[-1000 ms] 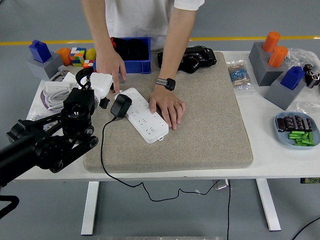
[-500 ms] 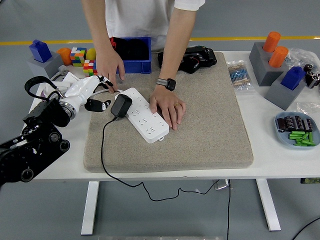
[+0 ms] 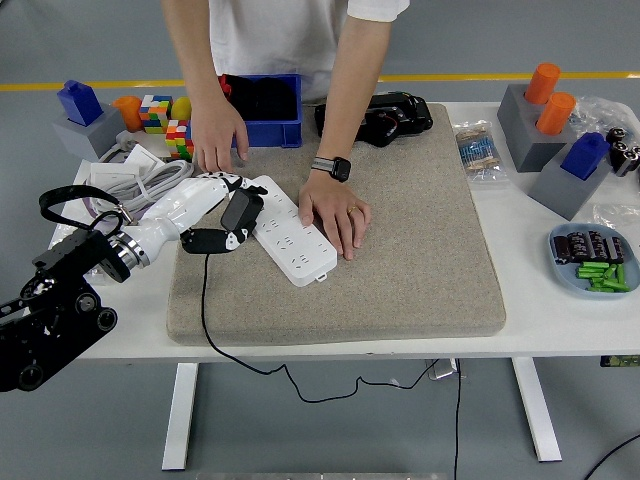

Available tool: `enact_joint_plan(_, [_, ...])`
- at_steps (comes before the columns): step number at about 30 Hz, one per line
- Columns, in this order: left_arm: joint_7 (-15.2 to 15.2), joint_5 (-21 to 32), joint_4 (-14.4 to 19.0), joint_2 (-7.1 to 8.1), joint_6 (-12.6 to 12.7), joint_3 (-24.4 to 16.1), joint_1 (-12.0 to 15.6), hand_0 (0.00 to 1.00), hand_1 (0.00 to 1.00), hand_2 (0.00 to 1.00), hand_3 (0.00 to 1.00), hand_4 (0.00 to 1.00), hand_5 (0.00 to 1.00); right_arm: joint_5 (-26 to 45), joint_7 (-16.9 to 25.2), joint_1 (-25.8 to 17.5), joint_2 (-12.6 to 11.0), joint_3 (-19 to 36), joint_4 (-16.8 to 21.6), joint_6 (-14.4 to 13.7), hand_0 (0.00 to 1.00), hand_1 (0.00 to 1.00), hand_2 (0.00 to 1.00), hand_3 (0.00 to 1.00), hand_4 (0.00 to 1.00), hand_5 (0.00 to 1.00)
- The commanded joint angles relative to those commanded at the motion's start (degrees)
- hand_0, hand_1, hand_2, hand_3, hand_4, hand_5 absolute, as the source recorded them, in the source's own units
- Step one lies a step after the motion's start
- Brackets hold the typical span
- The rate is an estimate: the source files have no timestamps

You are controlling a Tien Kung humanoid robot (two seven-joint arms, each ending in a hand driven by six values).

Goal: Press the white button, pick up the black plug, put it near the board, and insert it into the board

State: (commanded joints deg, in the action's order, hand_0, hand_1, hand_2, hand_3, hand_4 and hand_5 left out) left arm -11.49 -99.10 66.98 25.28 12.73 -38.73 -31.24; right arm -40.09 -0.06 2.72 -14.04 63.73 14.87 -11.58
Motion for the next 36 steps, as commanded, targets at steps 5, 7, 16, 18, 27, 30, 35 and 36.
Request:
enact_joint_plan(5, [1.72, -2.97, -1.68, -0.77, 0.23, 0.99, -0.51, 0.858, 0.877, 0.786, 0.753, 0.532, 0.266, 0.06, 0.05, 0.03, 0.0, -0.38, 0.05, -0.03, 0.62, 0.528, 0.521, 0.531, 0.634, 0.287])
enact_joint_plan(7, [2.2, -3.93, -2.39, -1.05, 0.59, 0.62, -0.51, 0.858, 0.877, 0.786, 0.753, 0.532, 0.266, 0.08, 0.06, 0.02, -0.02, -0.52, 0.07, -0.04, 0.62, 0.528, 0.521, 0.531, 0.634, 0.287])
enact_joint_plan(16, [3.38, -6.35, -5.28, -1.29, 0.85, -0.36, -0.95, 0.849, 0.873, 0.789, 0.748, 0.538, 0.261, 0.29, 0.01, -0.06, -0.1, -1.0, -0.01, -0.04, 0.619, 0.527, 0.521, 0.533, 0.632, 0.284])
enact_joint_plan(18, [3.47, -6.47, -5.76, -1.43, 0.7, 0.04, -1.2, 0.849, 0.873, 0.789, 0.748, 0.538, 0.261, 0.31, 0.02, -0.08, -0.1, -1.03, -0.04, -0.04, 0.619, 0.527, 0.521, 0.533, 0.632, 0.284])
enact_joint_plan(27, [5.01, -8.62, -8.14, -2.88, 1.22, 3.1, -2.85, 0.841, 0.87, 0.789, 0.746, 0.543, 0.256, 0.22, 0.09, -0.03, -0.03, -0.76, 0.11, -0.08, 0.619, 0.527, 0.52, 0.532, 0.632, 0.283])
enact_joint_plan(30, [5.63, -9.25, -9.08, -3.41, 1.44, 3.44, -3.5, 0.841, 0.87, 0.789, 0.746, 0.543, 0.256, 0.26, 0.08, -0.09, -0.03, -0.77, 0.12, -0.07, 0.619, 0.527, 0.52, 0.532, 0.632, 0.283])
enact_joint_plan(35, [5.86, -9.42, -9.75, -3.84, 1.58, 2.98, -3.96, 0.832, 0.866, 0.789, 0.744, 0.546, 0.252, 0.3, 0.08, -0.19, -0.1, -0.82, 0.09, -0.08, 0.619, 0.525, 0.52, 0.531, 0.631, 0.283])
enact_joint_plan(36, [5.9, -9.42, -9.92, -3.96, 1.61, 3.14, -4.15, 0.832, 0.866, 0.789, 0.744, 0.546, 0.252, 0.3, 0.09, -0.2, -0.09, -0.78, 0.09, -0.09, 0.619, 0.525, 0.52, 0.531, 0.631, 0.283])
